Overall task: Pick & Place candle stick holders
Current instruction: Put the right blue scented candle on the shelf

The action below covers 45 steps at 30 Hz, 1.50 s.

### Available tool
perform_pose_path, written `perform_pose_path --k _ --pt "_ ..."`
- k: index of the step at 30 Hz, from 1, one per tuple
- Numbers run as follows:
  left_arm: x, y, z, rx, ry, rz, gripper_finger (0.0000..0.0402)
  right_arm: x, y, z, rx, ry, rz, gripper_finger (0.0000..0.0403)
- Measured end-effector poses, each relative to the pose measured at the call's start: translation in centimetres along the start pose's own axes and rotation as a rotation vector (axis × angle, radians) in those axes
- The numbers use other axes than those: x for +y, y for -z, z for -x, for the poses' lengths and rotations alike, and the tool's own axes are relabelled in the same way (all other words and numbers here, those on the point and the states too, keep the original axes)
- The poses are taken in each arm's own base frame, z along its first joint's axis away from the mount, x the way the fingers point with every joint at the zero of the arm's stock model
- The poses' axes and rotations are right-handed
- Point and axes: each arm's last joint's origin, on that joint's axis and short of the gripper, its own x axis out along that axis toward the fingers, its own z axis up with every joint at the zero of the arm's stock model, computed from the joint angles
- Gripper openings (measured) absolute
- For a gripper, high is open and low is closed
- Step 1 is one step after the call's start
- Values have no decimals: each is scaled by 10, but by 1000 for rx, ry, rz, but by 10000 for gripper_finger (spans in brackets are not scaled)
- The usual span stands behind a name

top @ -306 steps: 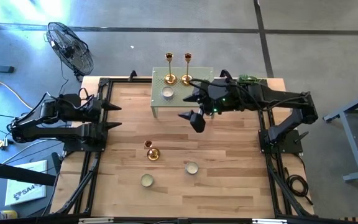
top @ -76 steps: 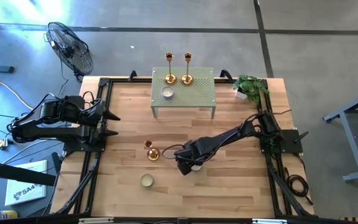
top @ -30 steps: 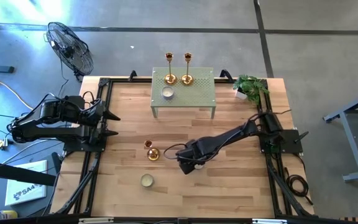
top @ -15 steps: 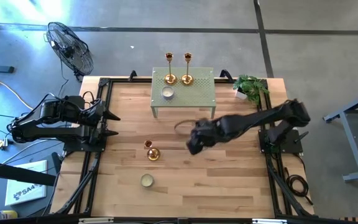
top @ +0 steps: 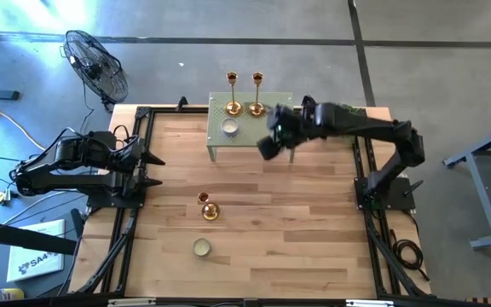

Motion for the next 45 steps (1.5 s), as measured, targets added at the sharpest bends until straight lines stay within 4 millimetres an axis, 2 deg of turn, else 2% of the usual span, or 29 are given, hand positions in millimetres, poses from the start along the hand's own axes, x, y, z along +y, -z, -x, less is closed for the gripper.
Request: perform_pose_path --k 6,18,31,40,45 --pt "0 0 0 0 0 0 328 -13 -33 1 4 51 40 282" --pt "0 0 0 0 -1 0 328 -6 -72 -44 66 55 138 282" --pt "0 0 0 0 0 0 328 -5 -78 -89 121 81 200 282" --pt "0 0 0 0 0 0 328 -10 -86 -98 88 93 205 284" --pt "0 0 0 0 0 0 328 -11 -92 -98 53 66 192 316"
